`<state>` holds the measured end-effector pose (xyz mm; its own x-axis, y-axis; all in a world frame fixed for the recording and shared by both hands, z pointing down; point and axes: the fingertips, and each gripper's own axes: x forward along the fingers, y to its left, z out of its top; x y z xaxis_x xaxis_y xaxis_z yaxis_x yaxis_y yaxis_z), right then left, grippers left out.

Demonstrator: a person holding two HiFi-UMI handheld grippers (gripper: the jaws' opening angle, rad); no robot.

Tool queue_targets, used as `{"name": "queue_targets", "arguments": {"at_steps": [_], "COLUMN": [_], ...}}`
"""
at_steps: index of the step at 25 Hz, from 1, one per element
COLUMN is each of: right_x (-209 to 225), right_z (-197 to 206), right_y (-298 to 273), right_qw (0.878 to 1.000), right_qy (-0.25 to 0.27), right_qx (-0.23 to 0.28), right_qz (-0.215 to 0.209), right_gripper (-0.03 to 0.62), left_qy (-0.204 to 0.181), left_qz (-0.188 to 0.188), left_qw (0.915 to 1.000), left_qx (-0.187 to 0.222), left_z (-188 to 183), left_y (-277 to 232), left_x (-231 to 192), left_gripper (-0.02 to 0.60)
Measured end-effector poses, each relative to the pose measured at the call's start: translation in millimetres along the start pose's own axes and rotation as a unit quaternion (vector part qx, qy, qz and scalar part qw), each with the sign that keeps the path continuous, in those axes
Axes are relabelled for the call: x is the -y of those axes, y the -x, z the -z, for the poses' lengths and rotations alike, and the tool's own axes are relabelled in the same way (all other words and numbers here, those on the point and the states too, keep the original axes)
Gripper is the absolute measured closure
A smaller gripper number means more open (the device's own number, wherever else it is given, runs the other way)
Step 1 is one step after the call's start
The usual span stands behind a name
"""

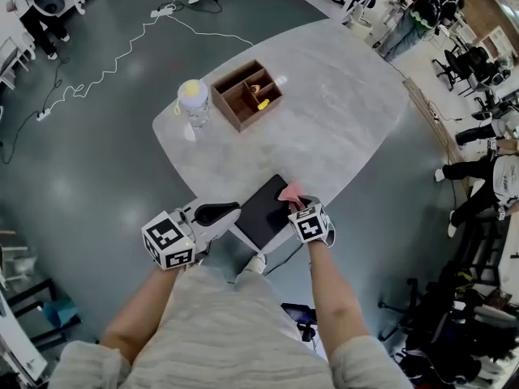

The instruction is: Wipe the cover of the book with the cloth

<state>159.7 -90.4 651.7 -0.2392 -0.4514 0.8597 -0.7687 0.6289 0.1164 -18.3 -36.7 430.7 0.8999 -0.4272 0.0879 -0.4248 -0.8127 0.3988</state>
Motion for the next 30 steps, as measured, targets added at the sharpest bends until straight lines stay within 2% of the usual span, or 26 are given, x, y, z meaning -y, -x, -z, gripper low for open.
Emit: {"name": "queue_targets", "arguments": {"at_steps": [3, 9, 30], "right_x": [-8.8, -26.6, -158.0], "right_z": [2.1, 7.5, 19.9], "right_y": [-6.8, -2.4, 19.9], "right_qw": [1.000, 1.000, 0.992], "right_qy": [0.020, 0.003, 0.038], "right_qx": [-0.002, 0.001, 0.012], "right_qz": [-0.006, -0.012, -0.116], "right_gripper": [0.548, 0.548, 0.548], "left_qy": [0.000, 0.003, 0.001], "left_qz": [-0.008, -0.012, 0.019], "left_qw": [1.0000, 0.9999, 0.9998], "left_qx": [-0.003, 0.000, -0.009], "left_z": [1.9, 5.7, 14.5], "left_y": [4.6, 11.0, -4.4], "left_x": [0.0, 3.8, 9.5], "left_gripper": [0.548, 0.548, 0.548]}}
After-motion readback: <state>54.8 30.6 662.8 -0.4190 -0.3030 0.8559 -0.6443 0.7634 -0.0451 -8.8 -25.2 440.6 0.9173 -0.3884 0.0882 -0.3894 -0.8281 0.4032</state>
